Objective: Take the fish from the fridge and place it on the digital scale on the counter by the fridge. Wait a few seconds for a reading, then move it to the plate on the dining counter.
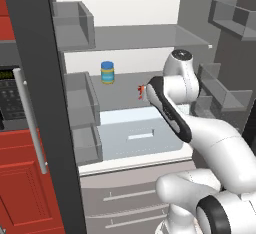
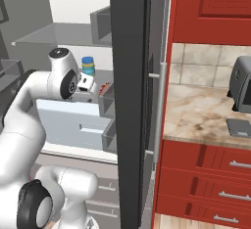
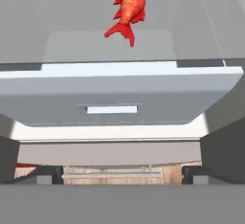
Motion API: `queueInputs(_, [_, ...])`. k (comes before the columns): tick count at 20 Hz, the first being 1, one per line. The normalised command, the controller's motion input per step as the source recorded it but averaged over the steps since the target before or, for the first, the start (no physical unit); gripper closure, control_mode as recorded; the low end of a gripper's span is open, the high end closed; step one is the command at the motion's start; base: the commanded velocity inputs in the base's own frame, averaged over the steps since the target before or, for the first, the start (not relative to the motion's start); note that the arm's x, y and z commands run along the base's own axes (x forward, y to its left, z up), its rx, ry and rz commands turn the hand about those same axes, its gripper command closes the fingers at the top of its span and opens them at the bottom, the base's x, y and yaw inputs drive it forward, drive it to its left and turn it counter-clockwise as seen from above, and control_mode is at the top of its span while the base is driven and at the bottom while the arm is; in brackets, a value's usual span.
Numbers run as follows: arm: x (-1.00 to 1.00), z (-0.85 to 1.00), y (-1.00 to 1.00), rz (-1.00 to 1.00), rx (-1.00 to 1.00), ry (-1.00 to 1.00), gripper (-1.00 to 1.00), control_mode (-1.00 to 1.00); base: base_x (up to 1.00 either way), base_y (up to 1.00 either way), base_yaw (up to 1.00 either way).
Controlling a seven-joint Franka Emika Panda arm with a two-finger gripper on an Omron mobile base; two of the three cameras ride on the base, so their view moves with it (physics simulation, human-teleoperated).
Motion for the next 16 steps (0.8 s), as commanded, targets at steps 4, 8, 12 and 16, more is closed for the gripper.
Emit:
queueInputs(4, [0.37,-0.13,0.01,-0.09,-0.04,-0.12,-1.00,-1.00,0.00,0.00,0.00])
queueInputs(8, [0.44,0.00,0.01,-0.10,-0.01,-0.06,-1.00,-1.00,0.00,0.00,0.00])
queueInputs(12, [0.40,0.00,0.00,-0.09,0.00,-0.01,-1.00,-1.00,0.00,0.00,0.00])
queueInputs(16, [0.40,0.00,0.00,-0.06,0.00,0.00,-1.00,-1.00,0.00,0.00,0.00])
